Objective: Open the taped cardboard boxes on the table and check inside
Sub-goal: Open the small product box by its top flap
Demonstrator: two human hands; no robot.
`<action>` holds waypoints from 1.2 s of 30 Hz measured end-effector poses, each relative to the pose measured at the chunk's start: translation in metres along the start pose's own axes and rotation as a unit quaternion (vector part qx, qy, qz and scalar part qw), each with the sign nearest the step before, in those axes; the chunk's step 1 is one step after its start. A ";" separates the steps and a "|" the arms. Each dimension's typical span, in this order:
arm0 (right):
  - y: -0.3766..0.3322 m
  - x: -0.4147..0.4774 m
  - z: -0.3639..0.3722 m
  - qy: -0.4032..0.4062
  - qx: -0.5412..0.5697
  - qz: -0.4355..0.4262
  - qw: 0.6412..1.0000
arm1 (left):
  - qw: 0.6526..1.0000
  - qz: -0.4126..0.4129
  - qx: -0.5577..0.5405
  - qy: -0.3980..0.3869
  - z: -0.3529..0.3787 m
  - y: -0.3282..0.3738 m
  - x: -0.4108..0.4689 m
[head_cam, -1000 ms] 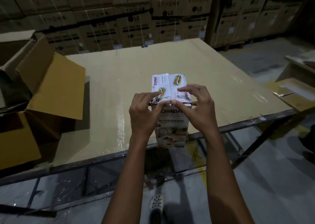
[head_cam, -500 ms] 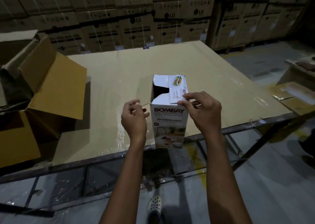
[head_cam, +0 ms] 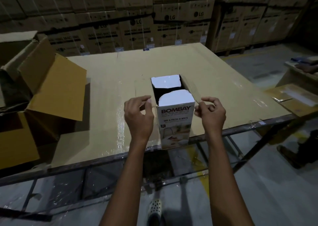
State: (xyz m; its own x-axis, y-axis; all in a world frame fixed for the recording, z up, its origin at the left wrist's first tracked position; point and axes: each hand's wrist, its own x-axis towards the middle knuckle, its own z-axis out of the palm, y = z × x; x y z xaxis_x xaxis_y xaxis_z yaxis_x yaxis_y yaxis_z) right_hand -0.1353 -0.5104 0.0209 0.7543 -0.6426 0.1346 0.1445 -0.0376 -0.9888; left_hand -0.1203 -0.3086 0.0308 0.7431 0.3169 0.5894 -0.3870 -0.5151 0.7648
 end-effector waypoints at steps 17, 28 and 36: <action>-0.038 -0.012 -0.019 -0.073 -0.073 -0.090 0.991 | 0.974 -0.111 -0.016 -0.197 0.027 0.029 0.034; -0.034 -0.012 -0.019 -0.153 -0.175 -0.132 0.964 | 0.977 -0.008 -0.129 -0.170 -0.005 0.024 0.005; -0.005 -0.006 -0.024 -0.160 -0.310 -0.208 0.914 | 0.969 0.092 0.043 -0.227 0.009 -0.011 -0.008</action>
State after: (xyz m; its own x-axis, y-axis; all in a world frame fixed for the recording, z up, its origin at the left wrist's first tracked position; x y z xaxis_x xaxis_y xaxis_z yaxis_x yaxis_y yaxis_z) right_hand -0.1563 -0.5245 0.0239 0.8798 -0.2203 0.4212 0.1465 -0.7172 -0.6813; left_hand -0.1174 -0.3124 0.0154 0.8372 -0.1598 0.5230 -0.5032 -0.5997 0.6222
